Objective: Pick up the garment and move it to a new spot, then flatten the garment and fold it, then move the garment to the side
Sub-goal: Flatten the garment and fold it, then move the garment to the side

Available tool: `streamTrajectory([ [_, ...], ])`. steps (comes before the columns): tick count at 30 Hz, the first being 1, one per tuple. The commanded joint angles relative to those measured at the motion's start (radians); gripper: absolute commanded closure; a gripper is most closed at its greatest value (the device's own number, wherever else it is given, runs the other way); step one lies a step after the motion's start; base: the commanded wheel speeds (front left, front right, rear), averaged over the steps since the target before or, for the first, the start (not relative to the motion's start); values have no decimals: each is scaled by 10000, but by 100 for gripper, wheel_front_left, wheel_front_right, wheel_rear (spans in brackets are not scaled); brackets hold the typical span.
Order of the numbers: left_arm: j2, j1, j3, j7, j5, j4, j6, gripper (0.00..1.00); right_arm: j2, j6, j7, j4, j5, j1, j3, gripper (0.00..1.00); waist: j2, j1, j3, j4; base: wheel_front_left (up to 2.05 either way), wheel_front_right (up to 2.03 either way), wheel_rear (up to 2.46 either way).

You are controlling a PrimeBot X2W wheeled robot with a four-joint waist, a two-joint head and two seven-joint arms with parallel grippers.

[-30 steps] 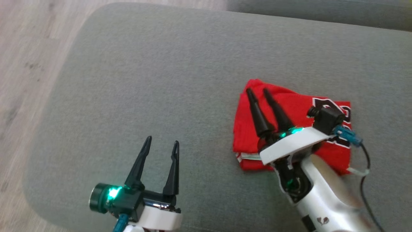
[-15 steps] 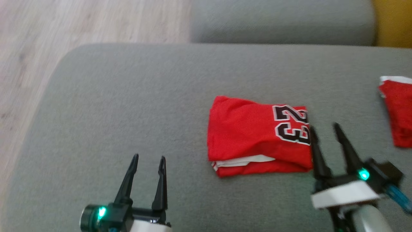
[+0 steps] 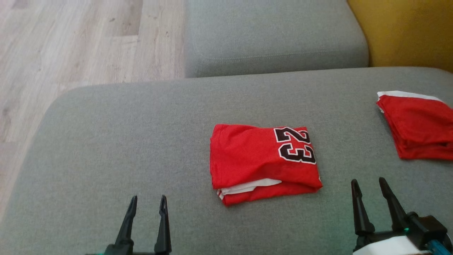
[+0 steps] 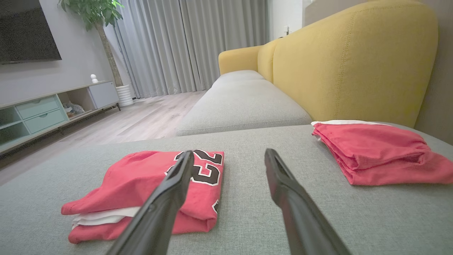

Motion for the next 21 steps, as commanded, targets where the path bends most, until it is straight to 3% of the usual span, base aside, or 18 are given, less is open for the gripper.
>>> streamTrajectory([
  [1,-56,-365,382,-95,102,-302,-22,0,-46,-7,-106,-269,-80,-266,207,0,0,2,-69,-27,0,0,0],
  [21,-56,-227,466,-95,278,17,-181,0,17,-7,-106,56,-167,-158,450,0,0,2,-153,192,0,0,0],
])
